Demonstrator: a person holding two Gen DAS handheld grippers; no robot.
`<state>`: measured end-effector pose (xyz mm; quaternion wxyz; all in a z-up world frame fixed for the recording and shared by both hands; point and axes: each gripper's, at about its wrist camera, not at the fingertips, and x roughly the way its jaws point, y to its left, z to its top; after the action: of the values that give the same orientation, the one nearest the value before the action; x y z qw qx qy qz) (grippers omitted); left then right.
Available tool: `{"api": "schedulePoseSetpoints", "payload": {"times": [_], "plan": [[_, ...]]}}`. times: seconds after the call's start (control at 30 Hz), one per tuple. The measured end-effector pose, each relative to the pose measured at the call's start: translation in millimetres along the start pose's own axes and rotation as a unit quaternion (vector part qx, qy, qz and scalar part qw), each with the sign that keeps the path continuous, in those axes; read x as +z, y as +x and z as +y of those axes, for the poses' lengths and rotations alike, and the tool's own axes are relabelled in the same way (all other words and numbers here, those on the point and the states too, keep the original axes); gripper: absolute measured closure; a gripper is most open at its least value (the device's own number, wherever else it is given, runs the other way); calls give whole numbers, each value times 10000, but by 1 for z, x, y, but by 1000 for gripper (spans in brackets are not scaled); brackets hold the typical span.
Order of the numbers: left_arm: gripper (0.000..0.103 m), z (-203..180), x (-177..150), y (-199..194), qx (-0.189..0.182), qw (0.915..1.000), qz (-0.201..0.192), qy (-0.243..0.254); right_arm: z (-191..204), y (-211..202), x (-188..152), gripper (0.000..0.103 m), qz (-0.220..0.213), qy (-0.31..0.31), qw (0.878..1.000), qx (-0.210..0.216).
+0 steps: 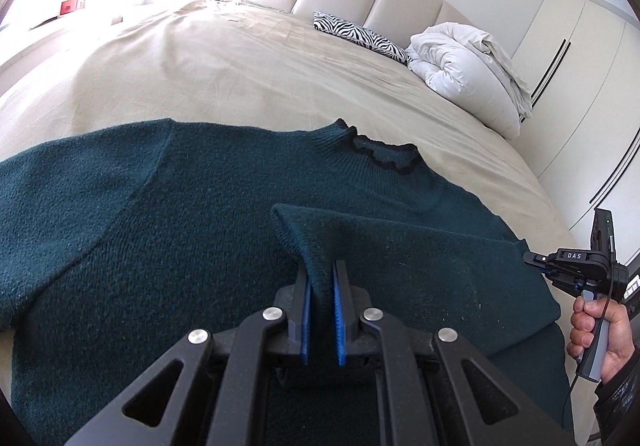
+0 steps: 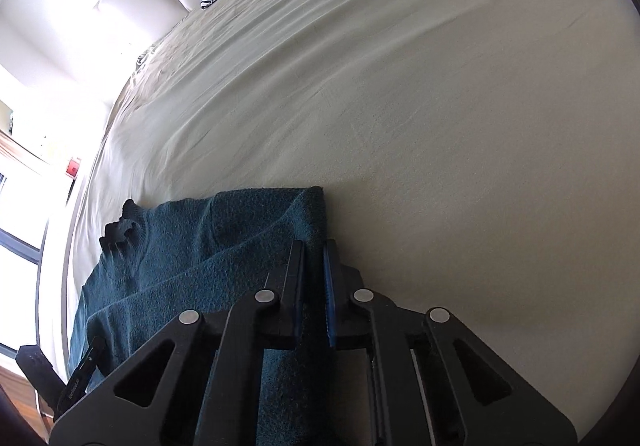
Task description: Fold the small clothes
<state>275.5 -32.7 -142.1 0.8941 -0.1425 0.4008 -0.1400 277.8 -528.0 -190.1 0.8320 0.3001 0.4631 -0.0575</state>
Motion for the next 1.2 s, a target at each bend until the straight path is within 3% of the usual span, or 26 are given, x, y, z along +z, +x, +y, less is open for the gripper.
{"api": "schedulePoseSetpoints", "payload": {"times": [0.13,0.27,0.37,0.4,0.43,0.47,0.53,0.63,0.7,0.73,0.77,0.8,0.87,1.2], "plan": [[93,1,-1,4,-60,9999,40,-121,-7,5,4,99,-75,59,9999,-116],[91,2,-3,7,-35,9999,61,-92,-26,1,5,99,-155,306,9992,222],[89,4,-2,9,-88,9998,75,-173,-24,-21,-4,91,-217,250,9992,211],[89,5,-3,9,-101,9998,74,-183,-23,-33,-8,87,-278,219,9990,280],[89,5,-3,9,-106,9997,69,-186,-20,-46,-14,72,-334,125,9989,321],[89,6,-3,9,-107,9998,64,-184,-15,-56,-21,49,-335,2,9989,331],[89,6,-4,9,-109,9998,53,-184,-4,-70,-37,41,-260,-190,9989,344],[89,7,-4,9,-117,9997,50,-193,13,-70,-53,41,61,-407,9981,463],[89,7,-5,10,-123,9997,49,-201,28,-61,-62,44,309,-717,9965,304],[89,7,-5,9,-131,9997,47,-207,33,-53,-67,50,432,-917,9948,41],[89,8,-5,9,-142,9997,45,-216,34,-46,-71,66,532,-1029,9930,-232],[89,8,-6,9,-154,9996,41,-225,32,-41,-73,75,576,-1045,9918,-459],[89,9,-6,9,-172,9996,37,-232,20,-43,-75,89,527,-887,9937,-427],[89,7,-8,6,-120,9998,-8,-180,-13,-45,-77,95,270,-514,9978,-318]]}}
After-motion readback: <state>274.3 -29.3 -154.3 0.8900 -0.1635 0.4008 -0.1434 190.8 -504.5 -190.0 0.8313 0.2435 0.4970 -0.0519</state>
